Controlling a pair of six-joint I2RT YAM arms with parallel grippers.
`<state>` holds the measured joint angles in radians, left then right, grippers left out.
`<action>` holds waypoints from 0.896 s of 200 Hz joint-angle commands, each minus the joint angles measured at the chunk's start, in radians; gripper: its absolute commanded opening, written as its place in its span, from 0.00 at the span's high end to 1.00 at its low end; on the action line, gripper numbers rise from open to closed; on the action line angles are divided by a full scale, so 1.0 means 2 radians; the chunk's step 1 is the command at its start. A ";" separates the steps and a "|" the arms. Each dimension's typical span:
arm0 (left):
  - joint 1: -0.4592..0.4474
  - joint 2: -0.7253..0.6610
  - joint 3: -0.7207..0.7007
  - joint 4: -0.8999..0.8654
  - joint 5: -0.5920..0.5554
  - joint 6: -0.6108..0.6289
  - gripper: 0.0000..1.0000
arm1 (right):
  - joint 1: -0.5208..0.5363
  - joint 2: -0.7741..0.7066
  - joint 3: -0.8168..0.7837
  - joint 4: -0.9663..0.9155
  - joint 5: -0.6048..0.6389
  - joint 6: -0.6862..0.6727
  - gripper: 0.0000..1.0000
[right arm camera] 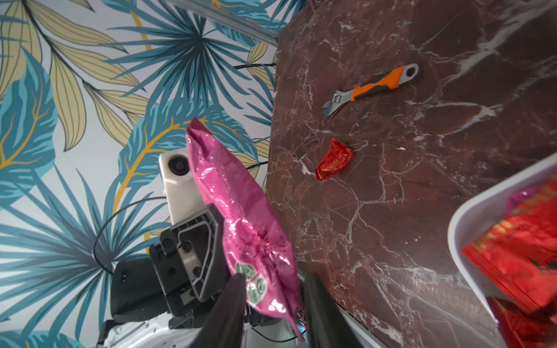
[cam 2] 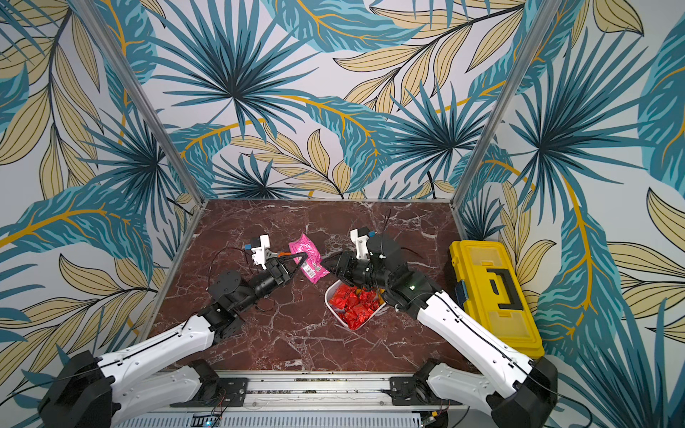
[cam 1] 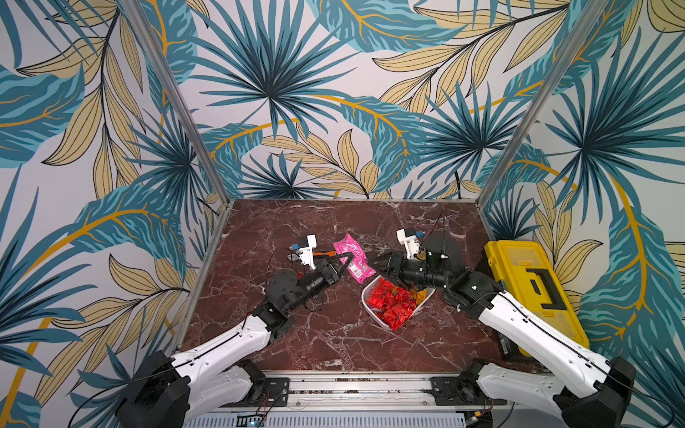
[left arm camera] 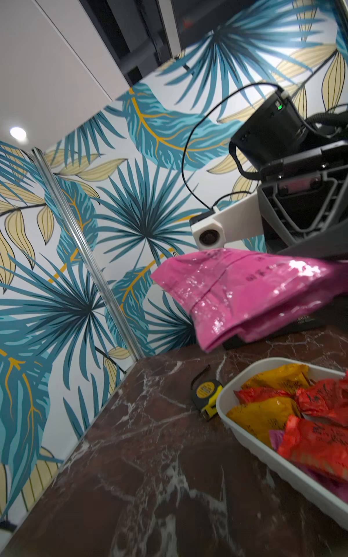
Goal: Take the tea bags out of the storage box
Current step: Pick up the tea bag from the storage box, then place the tea bag at the center of the board.
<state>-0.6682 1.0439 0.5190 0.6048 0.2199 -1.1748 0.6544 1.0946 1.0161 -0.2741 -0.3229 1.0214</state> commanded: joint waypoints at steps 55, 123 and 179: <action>0.019 -0.026 0.117 -0.531 -0.097 0.220 1.00 | 0.000 -0.025 0.009 -0.179 0.151 -0.116 0.38; 0.082 0.163 0.207 -0.600 -0.073 0.366 1.00 | 0.000 -0.015 0.008 -0.197 0.155 -0.125 0.38; 0.098 0.290 0.266 -0.584 -0.071 0.409 1.00 | 0.001 -0.018 0.002 -0.206 0.158 -0.127 0.38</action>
<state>-0.4828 1.5745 0.9916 -0.5671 0.0853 -0.4259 0.6544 1.0607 1.0214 -0.6563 -0.0261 0.7868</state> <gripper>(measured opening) 0.114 0.620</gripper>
